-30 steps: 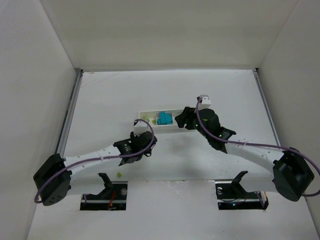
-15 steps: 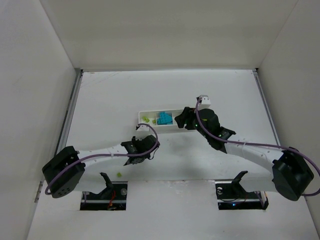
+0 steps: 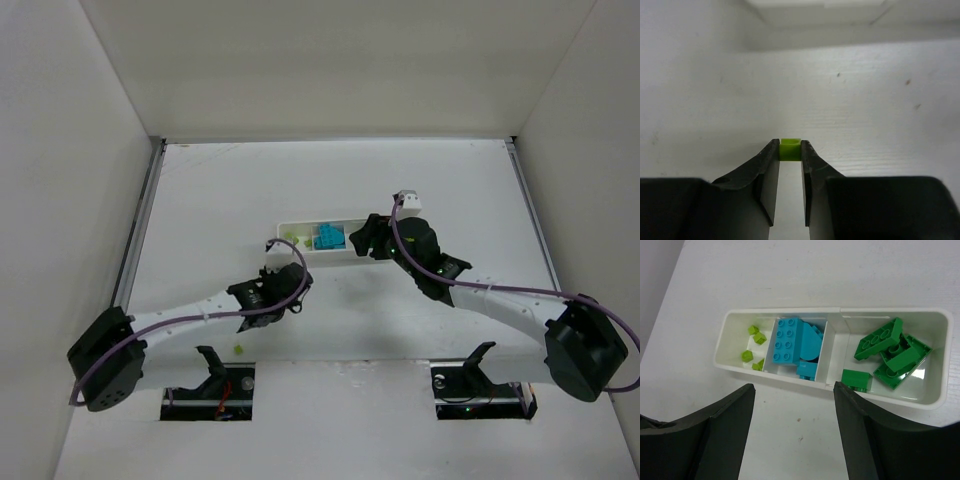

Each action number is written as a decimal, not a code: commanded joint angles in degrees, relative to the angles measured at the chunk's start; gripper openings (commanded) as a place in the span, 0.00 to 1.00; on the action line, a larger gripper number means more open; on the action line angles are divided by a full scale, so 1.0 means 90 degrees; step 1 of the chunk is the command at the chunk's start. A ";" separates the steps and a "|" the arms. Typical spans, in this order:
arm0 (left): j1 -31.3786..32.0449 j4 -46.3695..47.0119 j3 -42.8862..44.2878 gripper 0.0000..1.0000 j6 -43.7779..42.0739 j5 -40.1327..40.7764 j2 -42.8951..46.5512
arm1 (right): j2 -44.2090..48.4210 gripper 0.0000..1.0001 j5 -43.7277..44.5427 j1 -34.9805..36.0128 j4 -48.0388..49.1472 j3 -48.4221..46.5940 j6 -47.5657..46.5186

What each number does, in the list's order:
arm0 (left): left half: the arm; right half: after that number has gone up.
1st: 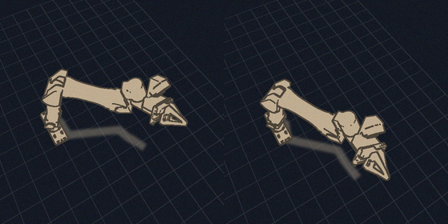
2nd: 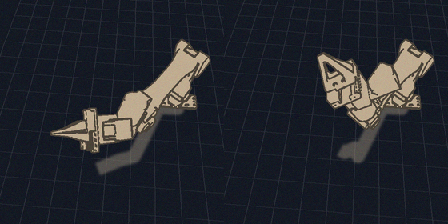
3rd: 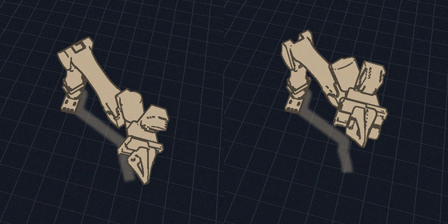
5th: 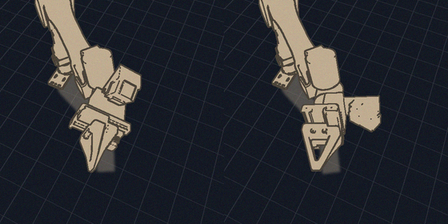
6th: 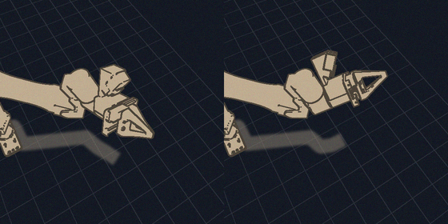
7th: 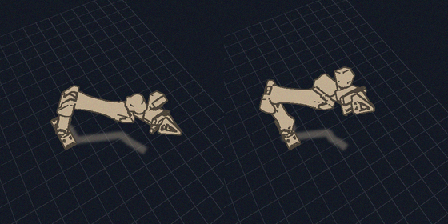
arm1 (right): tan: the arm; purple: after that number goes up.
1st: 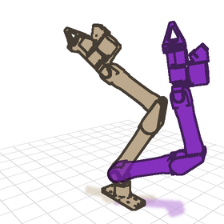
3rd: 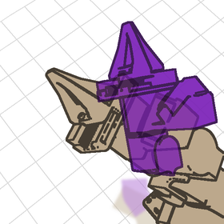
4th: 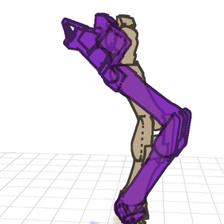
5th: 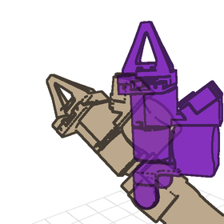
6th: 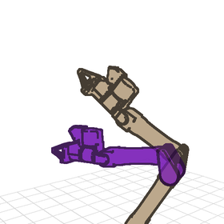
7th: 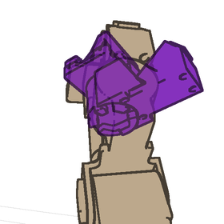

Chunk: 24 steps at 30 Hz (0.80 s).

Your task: Sort the legos into containers by color

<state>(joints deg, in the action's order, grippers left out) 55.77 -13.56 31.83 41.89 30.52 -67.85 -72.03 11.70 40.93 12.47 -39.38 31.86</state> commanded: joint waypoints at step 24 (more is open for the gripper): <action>-0.2002 0.2718 0.1971 0.61 -0.1910 -0.0550 -0.0793 | 0.0611 0.32 -0.0245 0.1119 0.0362 0.0089 -0.0073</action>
<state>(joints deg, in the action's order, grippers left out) 37.91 7.49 49.60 25.93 24.58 -82.30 -66.81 11.46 46.98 12.51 -37.34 32.49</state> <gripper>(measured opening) 0.594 0.327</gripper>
